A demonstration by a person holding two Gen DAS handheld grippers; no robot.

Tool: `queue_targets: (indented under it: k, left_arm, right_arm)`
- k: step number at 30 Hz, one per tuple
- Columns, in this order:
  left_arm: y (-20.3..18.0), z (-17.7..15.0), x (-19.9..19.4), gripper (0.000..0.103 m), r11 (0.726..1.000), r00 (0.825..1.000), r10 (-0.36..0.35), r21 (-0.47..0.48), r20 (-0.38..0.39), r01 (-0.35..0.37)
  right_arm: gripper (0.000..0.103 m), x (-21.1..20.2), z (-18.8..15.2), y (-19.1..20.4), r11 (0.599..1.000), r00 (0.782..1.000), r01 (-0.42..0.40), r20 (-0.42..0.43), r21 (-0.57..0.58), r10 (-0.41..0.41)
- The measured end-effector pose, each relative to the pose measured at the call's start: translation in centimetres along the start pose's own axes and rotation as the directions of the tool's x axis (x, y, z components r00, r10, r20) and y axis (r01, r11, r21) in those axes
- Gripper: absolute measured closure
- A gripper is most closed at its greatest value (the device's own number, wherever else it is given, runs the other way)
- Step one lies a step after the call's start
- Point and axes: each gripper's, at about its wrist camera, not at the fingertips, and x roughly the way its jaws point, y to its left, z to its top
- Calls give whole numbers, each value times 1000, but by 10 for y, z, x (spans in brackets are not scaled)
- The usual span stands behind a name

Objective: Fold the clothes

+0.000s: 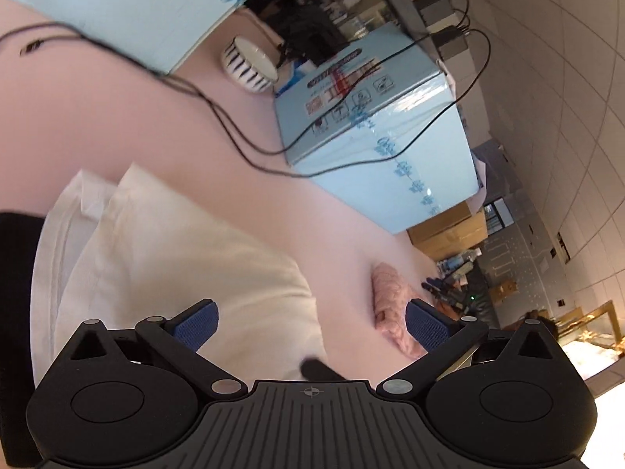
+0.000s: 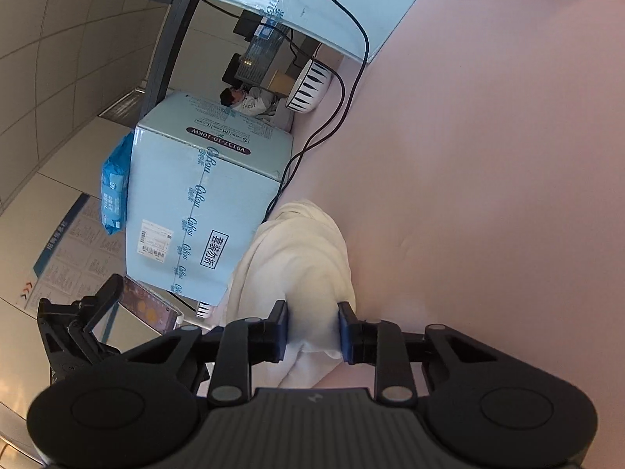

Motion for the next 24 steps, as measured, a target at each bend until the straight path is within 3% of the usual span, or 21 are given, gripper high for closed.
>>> queue_targets:
  k: [1,3,4,8,12,13,18,24]
  left_arm:
    - [6,1,15,0,999,999,47,-15,-24,-47]
    - [19,0,35,0,994,996,53,-88,-71,-59]
    - [16,-5,33,0,996,998,51,-74,-33,-53]
    - [-9,-17,30,0,999,997,-46,-20,-55,45]
    - [-12,-19,56,0,1000,992,11,6,-123,-10]
    - [-9,-22,66,0,1000,990,-2,2,-141,3]
    - [-13,-26,67,0,1000,994,-1,19,-113,3]
    - [12,-24,54,0,990,993,-107,-97,-49,102]
  right_arm:
    - [81,-3,0,1,1000,1000,-4,12,-6,5]
    - [85,-14,1,3,1000,999,-20,25,-14,20]
    - [87,-19,1,3,1000,999,-27,24,-15,27]
    - [87,-53,8,2,999,993,-24,113,-25,27]
    - [87,-85,10,9,997,976,16,216,-78,1]
    - [87,-87,10,9,997,975,26,223,-74,-8]
    - [89,-91,11,8,996,969,55,245,-66,-38]
    - [89,-77,1,67,953,968,-25,230,-303,99]
